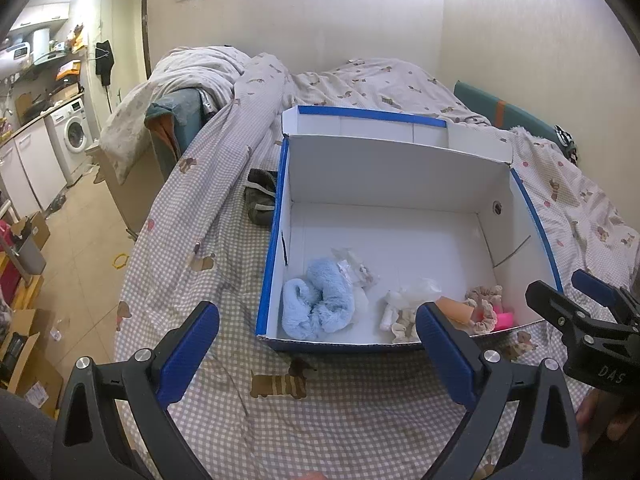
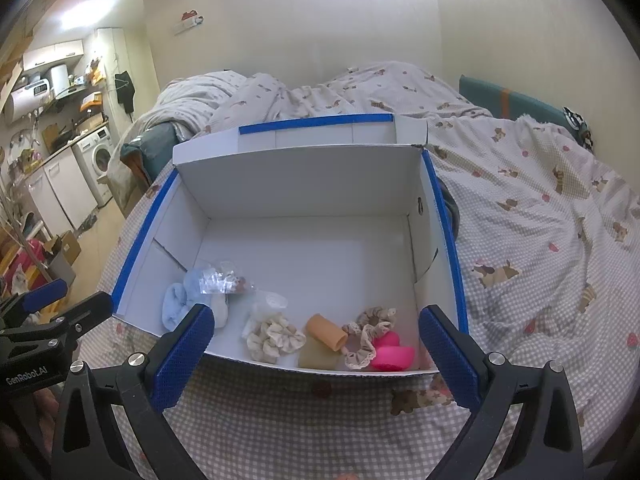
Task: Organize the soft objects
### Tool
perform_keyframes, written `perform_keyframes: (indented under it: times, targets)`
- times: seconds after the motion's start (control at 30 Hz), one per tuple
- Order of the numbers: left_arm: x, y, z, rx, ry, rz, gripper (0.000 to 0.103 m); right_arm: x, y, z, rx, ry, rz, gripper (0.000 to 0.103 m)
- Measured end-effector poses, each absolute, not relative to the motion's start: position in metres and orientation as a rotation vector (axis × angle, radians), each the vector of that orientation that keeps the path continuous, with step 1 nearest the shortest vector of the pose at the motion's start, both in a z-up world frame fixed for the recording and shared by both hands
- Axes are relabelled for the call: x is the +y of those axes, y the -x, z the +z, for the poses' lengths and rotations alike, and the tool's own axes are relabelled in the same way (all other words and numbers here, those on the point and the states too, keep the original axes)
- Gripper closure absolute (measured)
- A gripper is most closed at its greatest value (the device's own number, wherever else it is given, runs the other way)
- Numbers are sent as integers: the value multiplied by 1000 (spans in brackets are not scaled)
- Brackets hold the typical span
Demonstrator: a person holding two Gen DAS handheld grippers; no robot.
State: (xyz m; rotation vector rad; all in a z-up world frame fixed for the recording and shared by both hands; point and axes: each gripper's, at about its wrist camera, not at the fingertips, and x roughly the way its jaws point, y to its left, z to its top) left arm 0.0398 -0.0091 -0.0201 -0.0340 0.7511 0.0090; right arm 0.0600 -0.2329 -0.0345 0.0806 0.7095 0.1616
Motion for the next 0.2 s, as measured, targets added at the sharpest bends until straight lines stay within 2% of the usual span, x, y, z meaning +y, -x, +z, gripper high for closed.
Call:
perform_keyframes:
  times: [0.2]
  targets:
    - [-9,-40,-19,751,36,5,5,-233,-60,-35,709,-80,161,0]
